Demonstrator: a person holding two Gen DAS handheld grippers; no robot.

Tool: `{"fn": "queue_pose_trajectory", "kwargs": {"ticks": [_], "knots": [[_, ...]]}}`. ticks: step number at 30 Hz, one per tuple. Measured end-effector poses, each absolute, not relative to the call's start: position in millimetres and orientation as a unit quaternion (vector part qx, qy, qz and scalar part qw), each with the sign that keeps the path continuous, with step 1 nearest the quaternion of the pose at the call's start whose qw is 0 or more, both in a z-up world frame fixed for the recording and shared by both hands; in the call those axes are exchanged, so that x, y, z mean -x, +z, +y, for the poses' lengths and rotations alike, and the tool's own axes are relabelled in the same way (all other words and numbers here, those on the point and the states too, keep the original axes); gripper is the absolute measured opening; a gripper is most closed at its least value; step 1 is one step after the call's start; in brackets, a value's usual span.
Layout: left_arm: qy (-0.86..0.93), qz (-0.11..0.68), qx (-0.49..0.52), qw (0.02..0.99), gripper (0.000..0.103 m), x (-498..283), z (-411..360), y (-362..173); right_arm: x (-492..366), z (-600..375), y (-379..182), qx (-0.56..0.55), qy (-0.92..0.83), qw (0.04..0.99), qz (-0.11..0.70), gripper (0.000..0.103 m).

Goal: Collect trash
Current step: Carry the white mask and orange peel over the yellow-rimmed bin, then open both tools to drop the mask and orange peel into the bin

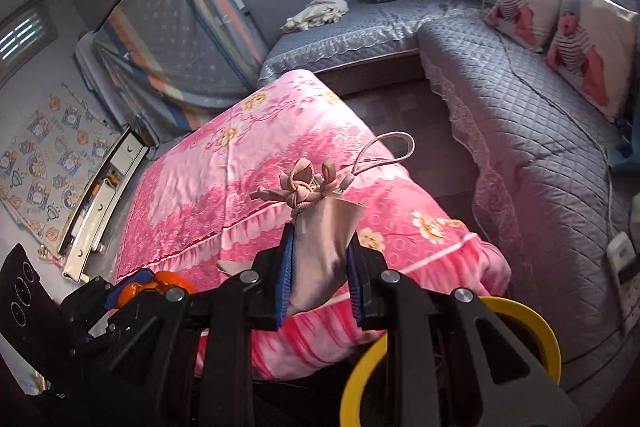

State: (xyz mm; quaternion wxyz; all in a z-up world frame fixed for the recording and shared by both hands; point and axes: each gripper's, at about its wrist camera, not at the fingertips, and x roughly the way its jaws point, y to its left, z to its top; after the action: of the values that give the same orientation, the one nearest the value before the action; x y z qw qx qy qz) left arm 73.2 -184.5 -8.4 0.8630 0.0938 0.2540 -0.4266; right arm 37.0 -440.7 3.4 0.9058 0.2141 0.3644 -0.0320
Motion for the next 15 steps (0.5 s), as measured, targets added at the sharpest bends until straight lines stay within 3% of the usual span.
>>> {"fn": "queue_pose_trajectory", "kwargs": {"ticks": [15], "knots": [[-0.561, 0.290, -0.170, 0.757, 0.022, -10.1, -294.0, -53.2, 100.5, -515.6, -62.3, -0.287, -0.167, 0.873, 0.358, 0.023]]}}
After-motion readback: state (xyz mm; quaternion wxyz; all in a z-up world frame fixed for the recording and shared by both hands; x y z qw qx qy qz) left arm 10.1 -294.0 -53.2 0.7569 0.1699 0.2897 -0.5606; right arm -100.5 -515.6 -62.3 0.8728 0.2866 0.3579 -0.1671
